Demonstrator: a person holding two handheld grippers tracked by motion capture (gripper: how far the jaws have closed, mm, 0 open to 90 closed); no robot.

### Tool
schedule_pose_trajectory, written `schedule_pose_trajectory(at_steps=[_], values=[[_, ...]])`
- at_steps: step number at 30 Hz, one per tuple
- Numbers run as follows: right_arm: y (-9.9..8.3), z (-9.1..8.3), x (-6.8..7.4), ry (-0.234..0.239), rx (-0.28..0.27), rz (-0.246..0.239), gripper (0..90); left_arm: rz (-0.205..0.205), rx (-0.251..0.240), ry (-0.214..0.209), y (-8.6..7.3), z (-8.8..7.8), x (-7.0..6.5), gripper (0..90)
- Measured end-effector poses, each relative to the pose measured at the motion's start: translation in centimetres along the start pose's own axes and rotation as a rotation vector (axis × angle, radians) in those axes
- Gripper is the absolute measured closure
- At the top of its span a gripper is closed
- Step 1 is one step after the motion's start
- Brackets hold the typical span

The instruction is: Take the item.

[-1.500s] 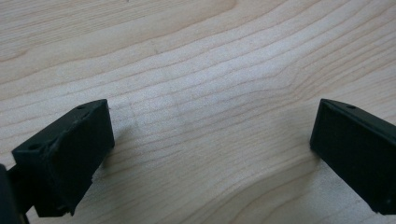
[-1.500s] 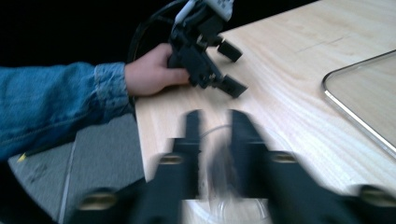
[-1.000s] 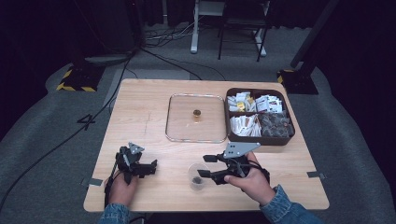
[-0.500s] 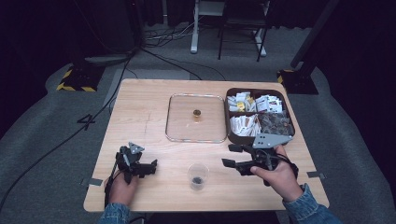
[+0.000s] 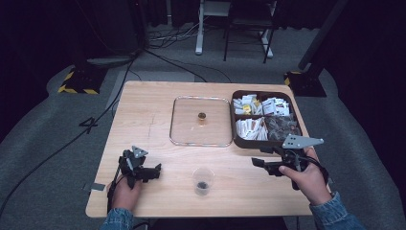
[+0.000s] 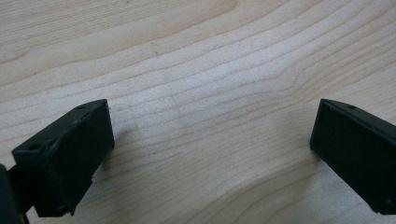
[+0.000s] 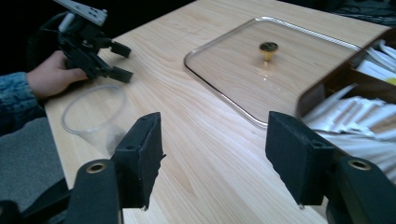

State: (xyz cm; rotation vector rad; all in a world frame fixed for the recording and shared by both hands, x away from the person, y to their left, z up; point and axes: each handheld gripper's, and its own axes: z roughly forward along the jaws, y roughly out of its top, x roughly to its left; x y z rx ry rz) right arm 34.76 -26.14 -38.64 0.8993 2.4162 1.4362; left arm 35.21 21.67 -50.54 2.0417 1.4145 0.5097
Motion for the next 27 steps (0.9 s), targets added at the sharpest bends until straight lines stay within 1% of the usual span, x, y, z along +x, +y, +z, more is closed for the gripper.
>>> schedule_pose_trajectory(at_steps=[1, 2, 6, 7, 8, 9, 12, 13, 15, 16, 18, 19, 21, 22, 23, 24, 27], values=[[0.0, 0.0, 0.0, 0.0, 0.0, 0.0, 36.0, 0.0, 0.0, 0.0, 0.0, 0.0, 0.0, 0.0], [-0.3, -0.1, -0.4, -0.012, 0.009, 0.002, 34.5, 0.0, 0.0, 0.0, 0.0, 0.0, 0.0, 0.0], [-0.8, -0.2, -1.1, -0.025, 0.02, 0.009, 32.8, 0.0, 0.0, 0.0, 0.0, 0.0, 0.0, 0.0], [-1.1, -0.3, -1.6, -0.044, 0.03, 0.006, 31.9, 0.0, 0.0, 0.0, 0.0, 0.0, 0.0, 0.0], [-1.1, -0.3, -1.6, -0.044, 0.03, 0.006, 31.9, 0.0, 0.0, 0.0, 0.0, 0.0, 0.0, 0.0], [-1.5, -0.3, -2.1, -0.065, 0.045, 0.001, 31.4, 0.0, 0.0, 0.0, 0.0, 0.0, 0.0, 0.0], [-2.4, -0.4, -3.0, -0.099, 0.076, 0.008, 31.0, 0.0, 0.0, 0.0, 0.0, 0.0, 0.0, 0.0], [-2.4, -0.4, -3.0, -0.099, 0.076, 0.008, 31.0, 0.0, 0.0, 0.0, 0.0, 0.0, 0.0, 0.0], [-3.1, -0.3, -3.7, -0.117, 0.099, 0.016, 30.7, 0.0, 0.0, 0.0, 0.0, 0.0, 0.0, 0.0], [-3.8, -0.2, -4.3, -0.126, 0.111, 0.025, 30.7, 0.0, 0.0, 0.0, 0.0, 0.0, 0.0, 0.0], [-4.7, -0.1, -4.9, -0.12, 0.113, 0.056, 30.4, 0.0, 0.0, 0.0, 0.0, 0.0, 0.0, 0.0], [-5.1, -0.1, -5.2, -0.125, 0.115, 0.068, 29.6, 0.0, 0.0, 0.0, 0.0, 0.0, 0.0, 0.0], [-5.9, 0.1, -5.7, -0.139, 0.126, 0.076, 28.5, 0.0, 0.0, 0.0, 0.0, 0.0, 0.0, 0.0], [-5.9, 0.1, -5.7, -0.139, 0.126, 0.076, 28.5, 0.0, 0.0, 0.001, 0.0, 0.0, 0.0, 0.0], [-6.7, 0.3, -6.1, -0.15, 0.134, 0.082, 27.9, 0.003, 0.001, 0.002, 0.0, 0.0, 0.0, 0.0], [-7.1, 0.4, -6.3, -0.158, 0.139, 0.088, 27.3, 0.001, 0.0, 0.001, 0.0, 0.0, 0.0, 0.0], [-8.1, 0.6, -6.8, -0.177, 0.135, 0.103, 26.6, 0.002, 0.0, 0.002, 0.0, 0.0, 0.0, 0.0]])
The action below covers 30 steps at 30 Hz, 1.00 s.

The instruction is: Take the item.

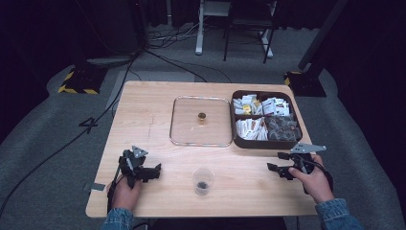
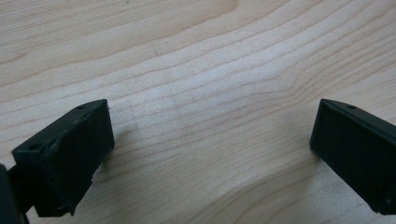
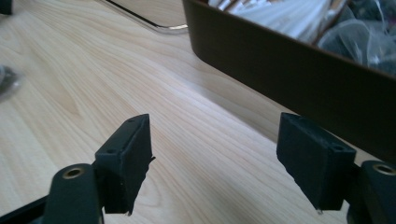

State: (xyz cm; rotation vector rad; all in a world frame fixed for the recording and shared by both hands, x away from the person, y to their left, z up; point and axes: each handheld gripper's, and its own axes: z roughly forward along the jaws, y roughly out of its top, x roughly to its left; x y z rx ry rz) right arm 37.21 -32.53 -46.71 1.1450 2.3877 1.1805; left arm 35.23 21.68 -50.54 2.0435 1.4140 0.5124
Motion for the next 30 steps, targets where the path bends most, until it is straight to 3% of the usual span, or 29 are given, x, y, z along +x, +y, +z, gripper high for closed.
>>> schedule_pose_trajectory(at_steps=[8, 22, 25, 28, 30], values=[[-1.4, 0.8, -0.7, -0.021, -0.028, 0.056, 22.8, -0.001, 0.0, -0.001, 0.0, 0.0, 0.0, 0.0], [-2.5, 2.0, -0.6, -0.065, 0.029, 0.026, 15.9, -0.004, -0.001, -0.002, 0.0, 0.0, 0.0, 0.0], [-2.7, 2.1, -0.5, -0.087, 0.035, -0.001, 15.9, -0.004, -0.001, -0.002, 0.0, 0.1, 0.0, 0.0], [-2.9, 2.2, -0.2, -0.113, 0.042, -0.063, 14.5, -0.004, -0.001, -0.002, 0.0, 0.1, 0.0, 0.0], [-3.0, 2.3, -0.1, -0.119, 0.039, -0.064, 14.5, -0.007, -0.002, -0.002, 0.0, 0.1, 0.0, 0.0]])
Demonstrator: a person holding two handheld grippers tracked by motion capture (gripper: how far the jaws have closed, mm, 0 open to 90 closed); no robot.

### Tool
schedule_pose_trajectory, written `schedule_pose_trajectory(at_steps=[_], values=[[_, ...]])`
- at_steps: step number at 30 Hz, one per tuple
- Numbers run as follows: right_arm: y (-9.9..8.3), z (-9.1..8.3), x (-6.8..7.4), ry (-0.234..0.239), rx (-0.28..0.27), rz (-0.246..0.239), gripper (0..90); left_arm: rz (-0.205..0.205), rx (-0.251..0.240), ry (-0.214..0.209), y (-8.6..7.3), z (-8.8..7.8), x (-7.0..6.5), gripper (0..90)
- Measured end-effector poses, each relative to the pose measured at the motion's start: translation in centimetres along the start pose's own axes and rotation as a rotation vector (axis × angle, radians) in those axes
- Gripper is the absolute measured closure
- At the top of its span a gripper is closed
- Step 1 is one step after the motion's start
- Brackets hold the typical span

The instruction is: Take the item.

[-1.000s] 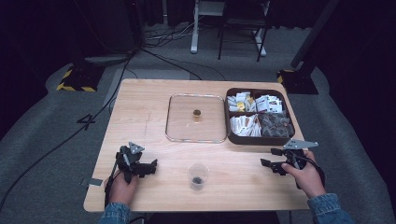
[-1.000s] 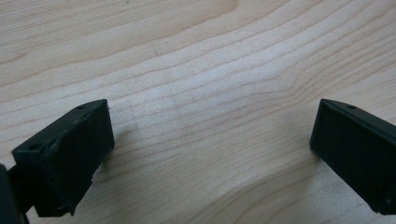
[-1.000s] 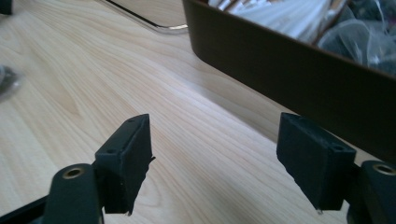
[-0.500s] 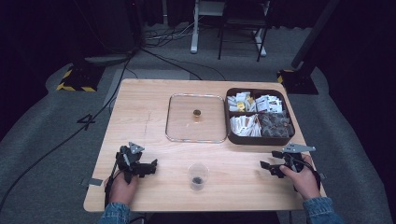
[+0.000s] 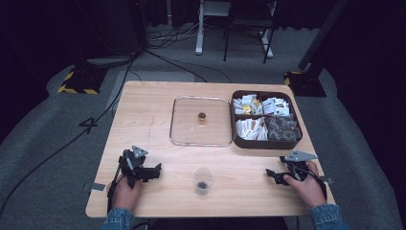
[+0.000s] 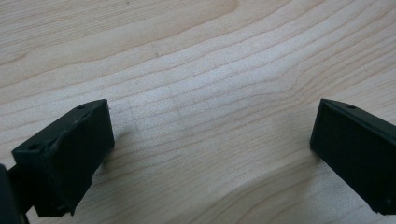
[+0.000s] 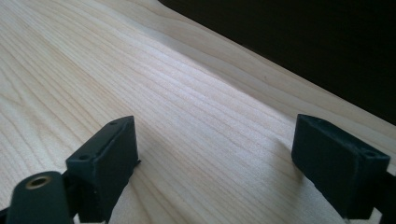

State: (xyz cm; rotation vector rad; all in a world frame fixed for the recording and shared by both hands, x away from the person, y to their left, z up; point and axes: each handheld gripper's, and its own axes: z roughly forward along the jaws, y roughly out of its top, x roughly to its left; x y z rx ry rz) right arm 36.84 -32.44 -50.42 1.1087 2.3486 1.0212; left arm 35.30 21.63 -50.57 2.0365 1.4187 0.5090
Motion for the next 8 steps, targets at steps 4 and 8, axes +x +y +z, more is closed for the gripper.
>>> schedule_pose_trajectory(at_steps=[4, 8], values=[[0.02, 0.04, -0.02, 0.006, 0.001, -0.001, 13.6, 0.003, 0.001, -0.001, 0.0, 0.0, 0.02, 0.0], [0.04, 0.05, 0.01, 0.003, 0.002, -0.002, 13.3, 0.001, 0.0, 0.0, 0.0, 0.0, 0.01, 0.0]])
